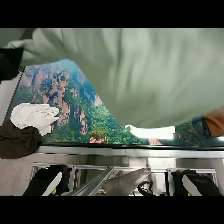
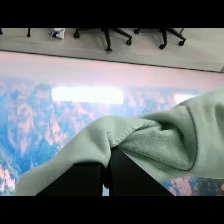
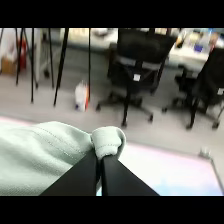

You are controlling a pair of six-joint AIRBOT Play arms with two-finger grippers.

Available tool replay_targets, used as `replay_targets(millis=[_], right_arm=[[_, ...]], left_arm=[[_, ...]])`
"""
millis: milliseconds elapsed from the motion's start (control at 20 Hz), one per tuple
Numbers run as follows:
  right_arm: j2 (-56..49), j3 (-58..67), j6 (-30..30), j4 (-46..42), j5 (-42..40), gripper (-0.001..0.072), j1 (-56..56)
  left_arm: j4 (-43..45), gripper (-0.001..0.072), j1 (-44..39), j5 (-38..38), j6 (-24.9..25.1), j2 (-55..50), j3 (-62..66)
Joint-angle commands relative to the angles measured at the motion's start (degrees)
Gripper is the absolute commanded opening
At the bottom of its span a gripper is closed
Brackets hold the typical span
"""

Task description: Fold the shirts.

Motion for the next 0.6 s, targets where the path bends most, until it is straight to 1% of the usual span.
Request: replay_targets(millis=[0,150,250,350,450,550], right_arm=[[-2.05,-5.79,1.86,0.00,-9.73,0.0023,-0.02],[-3.98,-18.86,1.57,6.27,-6.78,0.0023,0.04],[-4.66,-29.31,1.60,7.39,-1.27,0.0023,0.07],[-5.01,-37.09,1.62,7.37,4.87,0.0023,0.00],[-4.98,-37.90,1.60,7.74,7.08,0.0023,-0.02],[-3.08,-34.97,1.55,8.87,9.38,0.0022,-0.02]], left_arm=[[-0.04,0.0016,0.61,-0.68,-0.74,1.11,-9.64],[0.00,0.0015,-1.90,-6.45,-0.13,-2.40,-16.92],[0.09,0.0015,-3.65,-10.47,-0.11,-6.47,-20.68],[0.09,0.0016,-4.85,-13.03,0.83,-11.08,-22.25],[0.11,0.0015,-5.79,-13.31,0.94,-14.34,-20.37],[-0.02,0.0016,-6.03,-12.61,1.49,-15.17,-14.78]])
